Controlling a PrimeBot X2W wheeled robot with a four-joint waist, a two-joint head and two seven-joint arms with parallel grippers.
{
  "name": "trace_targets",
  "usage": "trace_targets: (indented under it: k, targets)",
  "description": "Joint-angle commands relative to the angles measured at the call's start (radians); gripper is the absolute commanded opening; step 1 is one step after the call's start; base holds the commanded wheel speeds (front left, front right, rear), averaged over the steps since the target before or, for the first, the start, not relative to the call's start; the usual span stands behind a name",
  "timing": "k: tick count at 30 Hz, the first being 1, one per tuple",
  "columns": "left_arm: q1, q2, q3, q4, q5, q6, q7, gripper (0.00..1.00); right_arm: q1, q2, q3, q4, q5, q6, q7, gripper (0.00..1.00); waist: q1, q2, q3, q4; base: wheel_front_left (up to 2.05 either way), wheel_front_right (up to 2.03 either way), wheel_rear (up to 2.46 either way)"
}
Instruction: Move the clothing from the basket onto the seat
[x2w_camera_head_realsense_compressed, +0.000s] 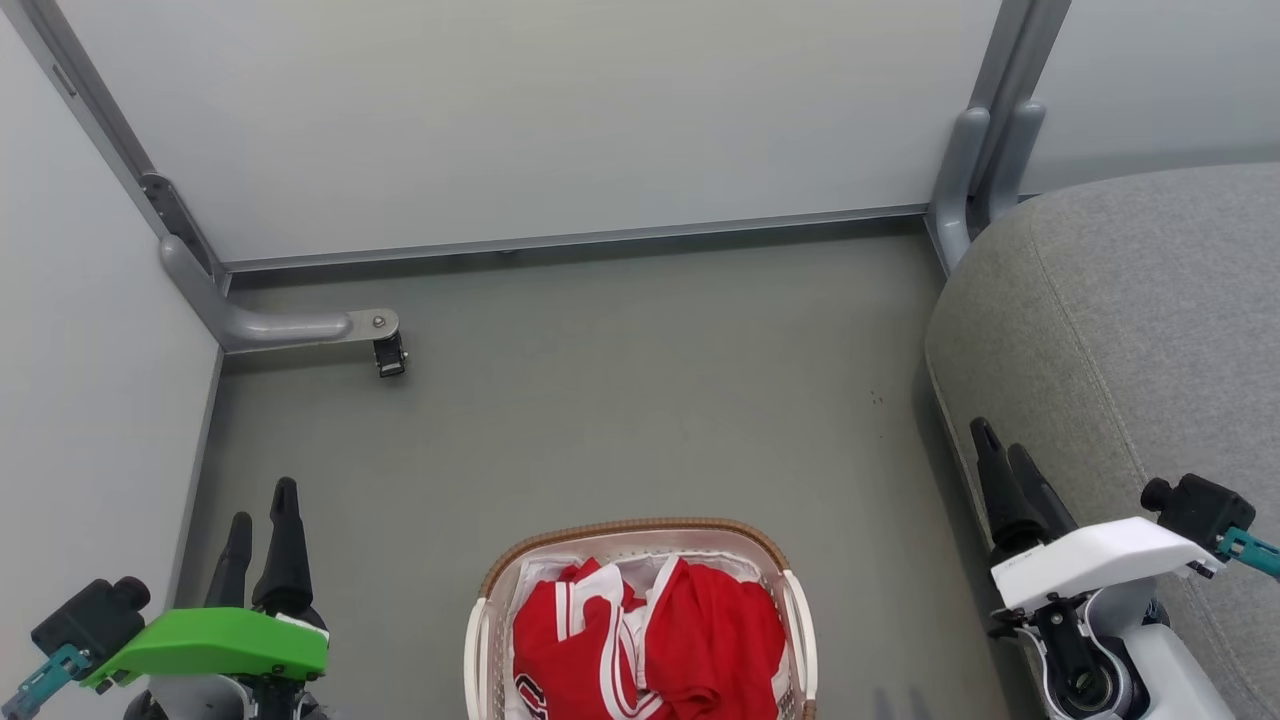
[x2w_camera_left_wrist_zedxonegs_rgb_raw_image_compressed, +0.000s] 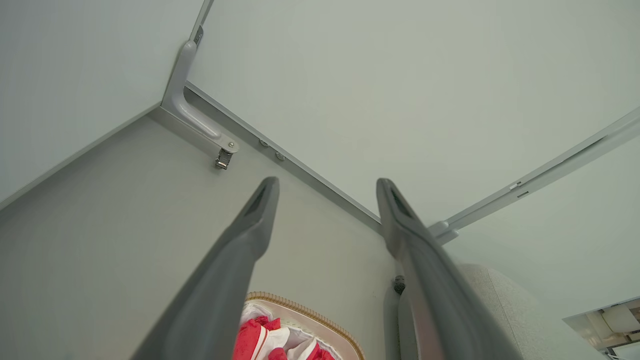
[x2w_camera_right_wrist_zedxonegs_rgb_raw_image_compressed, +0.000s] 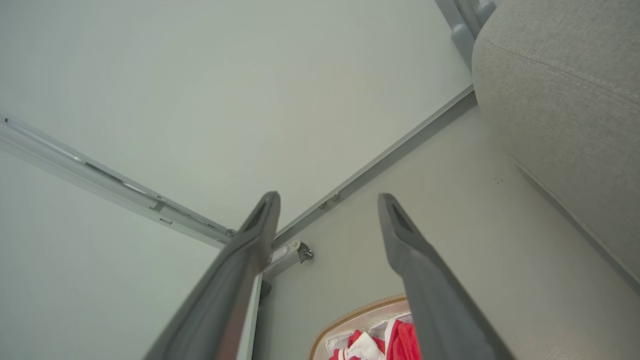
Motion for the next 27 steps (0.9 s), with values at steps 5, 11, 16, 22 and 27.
trace_targets:
  k: [5, 11, 16, 22, 27]
  targets:
    - [-0.027, 0.015, -0.01, 0.003, 0.09, -0.003, -0.021, 1.0, -0.021, -0.018, 0.022, -0.007, -0.108, 0.0, -0.023, 1.0, 0.0, 0.0, 0.001, 0.0, 0.0, 0.0, 0.0]
    - [-0.029, 0.02, -0.018, 0.016, 0.174, -0.003, -0.038, 1.0, -0.02, -0.026, 0.043, 0.002, -0.199, 0.0, -0.039, 1.0, 0.0, 0.0, 0.003, 0.002, 0.0, 0.0, 0.0]
    - [-0.03, 0.025, -0.027, 0.028, 0.245, -0.003, -0.052, 1.0, -0.02, -0.027, 0.055, 0.01, -0.271, 0.0, -0.053, 1.0, 0.0, 0.0, 0.005, 0.004, 0.0, 0.0, 0.0]
    - [-0.03, 0.024, -0.024, 0.027, 0.333, -0.004, -0.068, 1.0, -0.019, -0.028, 0.065, 0.021, -0.345, 0.0, -0.068, 1.0, 0.0, 0.0, 0.007, 0.005, 0.0, 0.0, 0.0]
    - [-0.028, 0.019, -0.023, 0.021, 0.399, -0.004, -0.08, 1.0, -0.014, -0.032, 0.071, 0.026, -0.404, 0.0, -0.082, 1.0, 0.0, 0.0, 0.008, 0.008, 0.0, 0.0, 0.0]
